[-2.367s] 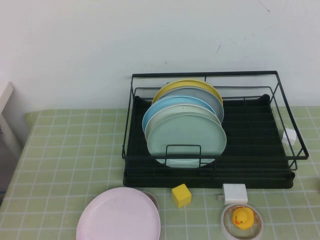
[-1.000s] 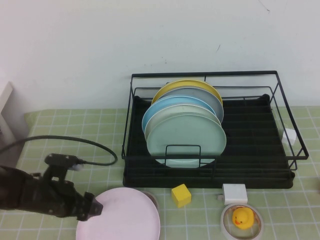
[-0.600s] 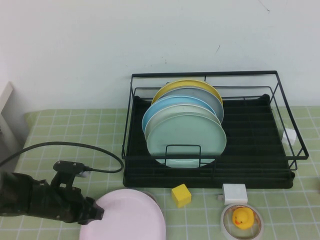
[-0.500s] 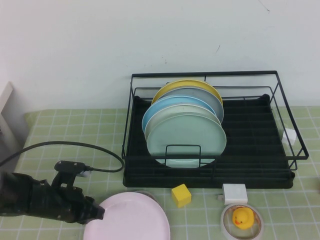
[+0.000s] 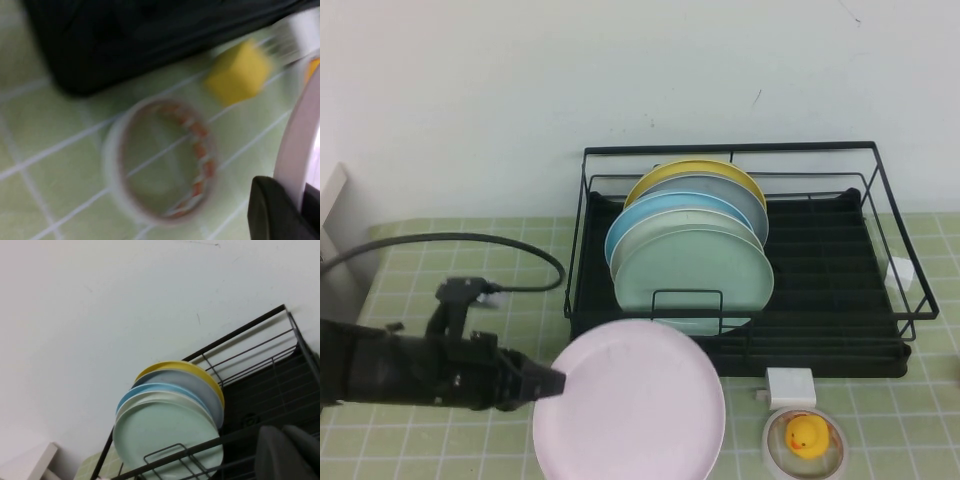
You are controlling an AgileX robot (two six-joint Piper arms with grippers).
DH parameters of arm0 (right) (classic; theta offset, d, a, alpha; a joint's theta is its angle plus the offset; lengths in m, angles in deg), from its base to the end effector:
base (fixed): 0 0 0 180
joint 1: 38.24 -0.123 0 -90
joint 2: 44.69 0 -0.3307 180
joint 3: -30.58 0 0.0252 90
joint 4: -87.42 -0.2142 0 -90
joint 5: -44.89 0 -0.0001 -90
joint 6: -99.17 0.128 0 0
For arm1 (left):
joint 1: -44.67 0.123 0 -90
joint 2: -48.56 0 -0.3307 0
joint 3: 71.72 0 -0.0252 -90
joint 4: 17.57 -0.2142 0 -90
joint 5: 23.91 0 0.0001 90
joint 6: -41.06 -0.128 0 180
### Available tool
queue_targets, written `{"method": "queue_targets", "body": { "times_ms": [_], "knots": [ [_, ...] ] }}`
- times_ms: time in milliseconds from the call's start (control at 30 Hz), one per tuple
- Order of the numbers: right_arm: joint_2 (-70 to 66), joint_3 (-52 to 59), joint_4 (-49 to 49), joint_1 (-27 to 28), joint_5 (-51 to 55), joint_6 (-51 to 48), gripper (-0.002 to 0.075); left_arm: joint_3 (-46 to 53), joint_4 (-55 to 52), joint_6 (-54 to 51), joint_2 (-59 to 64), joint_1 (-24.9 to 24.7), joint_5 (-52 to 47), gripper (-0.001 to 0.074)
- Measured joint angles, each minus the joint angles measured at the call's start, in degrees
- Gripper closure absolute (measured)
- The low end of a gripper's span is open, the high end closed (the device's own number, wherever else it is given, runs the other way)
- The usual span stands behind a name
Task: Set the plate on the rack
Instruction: Pick up the plate from the table, then hand over the plate
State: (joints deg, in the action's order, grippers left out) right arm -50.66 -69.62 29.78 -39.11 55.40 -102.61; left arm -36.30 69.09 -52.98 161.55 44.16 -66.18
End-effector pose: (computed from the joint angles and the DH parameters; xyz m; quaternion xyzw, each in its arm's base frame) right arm 0.0090 0.0199 0.1951 0.1605 0.6976 0.2693 0.6442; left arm 0.3074 -0.0888 0.1749 0.1599 0.8944 -0.3317 0.2540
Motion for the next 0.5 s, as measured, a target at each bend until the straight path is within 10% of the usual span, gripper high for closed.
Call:
{"method": "queue_targets", "body": {
  "times_ms": [300, 500],
  "knots": [
    [-7.19, -6.51, -1.61, 0.0, 12.73, 0.13, 0.0712, 2.86, 4.07, -0.06, -20.05, 0.0, -1.55, 0.0729],
    [-24.89, -18.6, -2.62, 0.0, 20.15, -11.32, 0.0539, 3.09, 5.96, -1.74, -34.6, 0.0, -0.72, 0.0729]
  ]
}}
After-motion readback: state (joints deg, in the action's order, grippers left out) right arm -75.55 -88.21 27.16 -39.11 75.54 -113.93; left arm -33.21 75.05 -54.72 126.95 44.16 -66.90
